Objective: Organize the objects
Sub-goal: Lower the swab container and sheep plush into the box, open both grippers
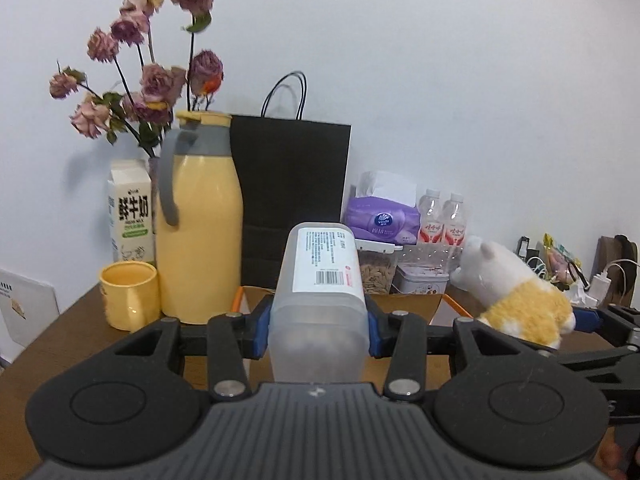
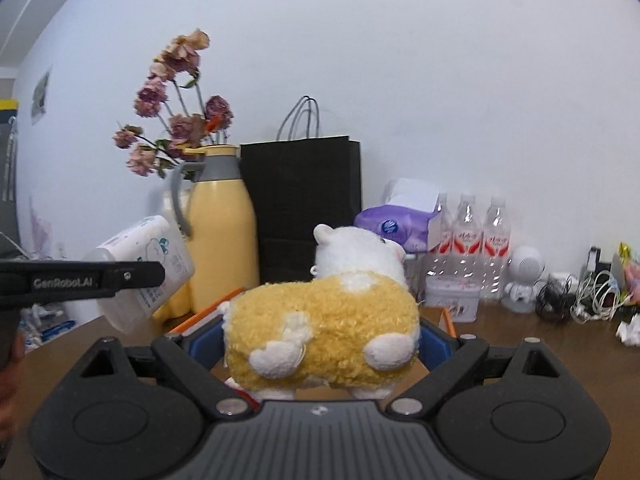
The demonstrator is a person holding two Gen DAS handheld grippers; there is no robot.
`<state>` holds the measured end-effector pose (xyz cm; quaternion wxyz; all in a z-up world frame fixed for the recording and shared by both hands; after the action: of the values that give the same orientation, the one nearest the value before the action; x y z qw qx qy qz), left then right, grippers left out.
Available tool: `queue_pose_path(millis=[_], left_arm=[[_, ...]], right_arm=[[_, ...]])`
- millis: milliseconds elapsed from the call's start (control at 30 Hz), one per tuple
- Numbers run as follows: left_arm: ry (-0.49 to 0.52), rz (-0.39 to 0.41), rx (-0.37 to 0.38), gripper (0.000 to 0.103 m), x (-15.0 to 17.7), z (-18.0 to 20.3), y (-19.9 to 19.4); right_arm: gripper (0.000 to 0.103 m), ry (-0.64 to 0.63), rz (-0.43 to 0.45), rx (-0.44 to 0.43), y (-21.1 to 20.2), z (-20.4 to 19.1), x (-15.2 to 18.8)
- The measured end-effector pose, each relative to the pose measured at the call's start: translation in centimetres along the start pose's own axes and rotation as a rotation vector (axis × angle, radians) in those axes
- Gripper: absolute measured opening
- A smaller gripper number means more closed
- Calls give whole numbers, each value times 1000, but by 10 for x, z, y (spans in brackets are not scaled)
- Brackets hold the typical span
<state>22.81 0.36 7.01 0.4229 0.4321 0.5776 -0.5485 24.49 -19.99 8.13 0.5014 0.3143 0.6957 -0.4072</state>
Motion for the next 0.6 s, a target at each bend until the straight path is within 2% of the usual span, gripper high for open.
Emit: queue_pose_path(millis=[133, 333, 600], left_arm=[[-27, -32, -15, 44, -1, 0, 33], [-76, -88, -57, 44, 6, -4, 83], [-81, -268, -48, 44, 46, -5, 126]], right_arm=[[94, 1, 0, 57, 36, 5, -9], [94, 42, -77, 119, 96, 20, 0], [94, 70, -192, 157, 134, 41, 32]])
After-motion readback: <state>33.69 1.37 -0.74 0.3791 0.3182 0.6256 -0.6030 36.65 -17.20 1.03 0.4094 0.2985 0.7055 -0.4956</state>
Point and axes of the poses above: each gripper's, at about its wrist camera, not at the fingertips, and y roughly the way its jaws point, z to its right, x to its underside, the point moved 5 cm from there along y, roughly the way its jaws point, and after that the axes turned 9 degrees about y, right-handed, at the moved point
